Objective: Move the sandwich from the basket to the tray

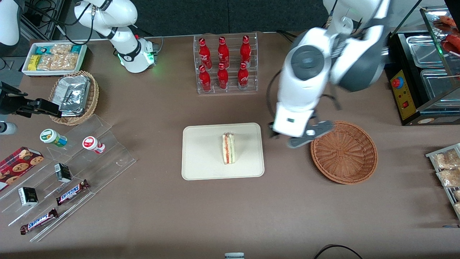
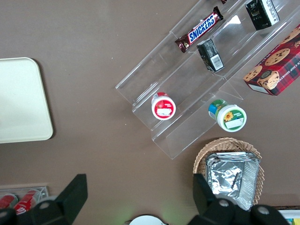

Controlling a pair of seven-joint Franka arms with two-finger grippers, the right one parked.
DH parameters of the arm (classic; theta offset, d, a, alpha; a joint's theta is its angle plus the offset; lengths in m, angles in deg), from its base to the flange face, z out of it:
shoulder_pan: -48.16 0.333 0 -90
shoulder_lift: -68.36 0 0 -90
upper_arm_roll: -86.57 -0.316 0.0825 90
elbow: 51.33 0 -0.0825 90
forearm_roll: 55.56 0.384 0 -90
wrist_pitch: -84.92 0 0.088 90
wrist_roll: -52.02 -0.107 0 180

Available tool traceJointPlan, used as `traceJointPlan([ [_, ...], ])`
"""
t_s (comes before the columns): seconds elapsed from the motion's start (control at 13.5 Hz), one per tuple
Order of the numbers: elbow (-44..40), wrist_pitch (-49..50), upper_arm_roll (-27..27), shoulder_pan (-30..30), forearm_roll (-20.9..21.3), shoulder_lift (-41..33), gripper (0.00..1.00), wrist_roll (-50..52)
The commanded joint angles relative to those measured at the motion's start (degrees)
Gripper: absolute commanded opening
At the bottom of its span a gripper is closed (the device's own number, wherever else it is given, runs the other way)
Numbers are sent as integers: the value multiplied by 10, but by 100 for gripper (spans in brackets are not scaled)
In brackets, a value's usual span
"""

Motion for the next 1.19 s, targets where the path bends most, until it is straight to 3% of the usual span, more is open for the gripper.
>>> traceJointPlan([
  [0.0,84,34,7,52,-3,-92,99,-83],
  [0.3,173,34,7,138,-22,-185,99,-223],
  [0.74,200,84,7,256,-46,-246,99,-469],
  [1.11,188,90,7,303,-43,-245,99,-492],
])
